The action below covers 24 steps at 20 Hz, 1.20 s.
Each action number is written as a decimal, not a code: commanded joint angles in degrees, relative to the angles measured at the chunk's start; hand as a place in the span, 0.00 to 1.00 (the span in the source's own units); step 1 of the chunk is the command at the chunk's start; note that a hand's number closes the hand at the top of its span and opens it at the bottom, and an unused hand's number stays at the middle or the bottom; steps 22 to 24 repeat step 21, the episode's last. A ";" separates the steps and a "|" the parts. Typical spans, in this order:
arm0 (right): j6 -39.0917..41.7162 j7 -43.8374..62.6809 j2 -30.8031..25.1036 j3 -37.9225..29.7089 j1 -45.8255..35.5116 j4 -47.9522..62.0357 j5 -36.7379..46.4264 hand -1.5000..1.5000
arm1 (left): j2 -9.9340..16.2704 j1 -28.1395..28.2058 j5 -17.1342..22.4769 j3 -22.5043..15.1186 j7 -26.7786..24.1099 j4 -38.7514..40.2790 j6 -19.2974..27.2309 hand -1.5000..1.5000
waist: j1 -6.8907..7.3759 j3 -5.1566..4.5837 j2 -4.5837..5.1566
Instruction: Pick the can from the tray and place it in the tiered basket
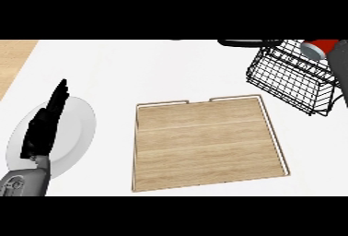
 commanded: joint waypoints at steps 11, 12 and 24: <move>8.12 15.04 -5.60 -4.33 14.23 -30.68 -7.14 0.00 | -0.13 1.62 -0.49 2.19 0.23 0.72 1.41 0.50 | -3.34 -0.06 -1.16; 12.37 16.25 -7.41 -4.77 14.44 -33.13 -8.49 0.00 | 0.63 0.04 0.42 2.86 2.37 0.97 0.39 0.50 | -3.78 -0.06 -1.27; 15.69 17.61 -5.25 -11.04 41.82 -68.70 -18.61 0.00 | 1.25 2.51 0.20 3.88 0.34 -0.46 0.80 0.50 | -5.41 -0.01 -1.31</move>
